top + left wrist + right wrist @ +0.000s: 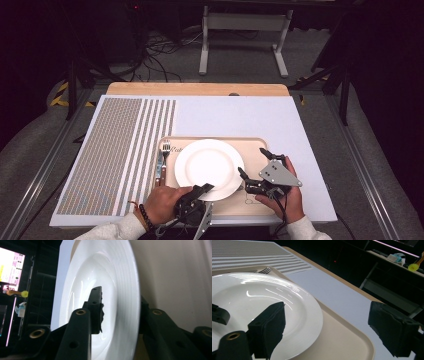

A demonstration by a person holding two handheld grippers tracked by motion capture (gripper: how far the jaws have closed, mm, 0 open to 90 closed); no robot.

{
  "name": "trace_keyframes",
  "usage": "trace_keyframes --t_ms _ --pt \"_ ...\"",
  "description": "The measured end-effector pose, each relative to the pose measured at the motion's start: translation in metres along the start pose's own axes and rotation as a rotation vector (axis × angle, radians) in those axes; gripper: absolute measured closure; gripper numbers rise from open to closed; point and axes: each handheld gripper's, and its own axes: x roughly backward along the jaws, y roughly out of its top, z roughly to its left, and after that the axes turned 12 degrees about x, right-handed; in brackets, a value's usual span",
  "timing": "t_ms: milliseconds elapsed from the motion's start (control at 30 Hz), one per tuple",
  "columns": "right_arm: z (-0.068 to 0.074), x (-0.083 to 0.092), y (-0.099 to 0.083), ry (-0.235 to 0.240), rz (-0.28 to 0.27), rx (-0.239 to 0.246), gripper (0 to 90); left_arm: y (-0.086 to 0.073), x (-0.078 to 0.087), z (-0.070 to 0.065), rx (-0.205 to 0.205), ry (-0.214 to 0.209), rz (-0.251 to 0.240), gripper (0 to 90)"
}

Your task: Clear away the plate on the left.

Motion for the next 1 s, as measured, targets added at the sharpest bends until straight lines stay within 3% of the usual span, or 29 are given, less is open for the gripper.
trace_keyframes --t_ms 133,233,267,300,367,867,1000 --pt "0.001 -0.0002 0.0002 -0.001 0.003 -0.002 15.4 -0.0003 0.0008 0.0005 0.011 0.001 -0.002 61.1" --pt "0.0027 -0.0004 0.0011 0.004 0.002 0.005 15.4 -0.0003 0.0007 0.0011 0.044 -0.024 -0.001 55.4" --pt "0.0031 -0.0004 0.0012 0.006 0.003 0.003 15.4 0.0004 0.0011 0.0016 0.059 -0.049 0.001 53.5" --pt "0.0035 -0.0006 0.0013 0.005 0.006 0.007 15.4 0.001 0.0014 0.0015 0.055 -0.055 0.003 52.2" --pt "0.0039 -0.0007 0.0012 0.007 0.009 0.007 15.4 0.0018 0.0021 0.0005 0.061 -0.04 -0.003 49.1" --pt "0.006 -0.0024 0.0018 0.02 0.008 0.011 15.4 0.0005 0.0069 0.0089 0.162 -0.071 -0.062 27.0" --pt "0.0058 -0.0035 0.0014 0.024 0.008 0.019 15.4 -0.0006 0.0061 0.009 0.17 -0.085 -0.07 22.2"
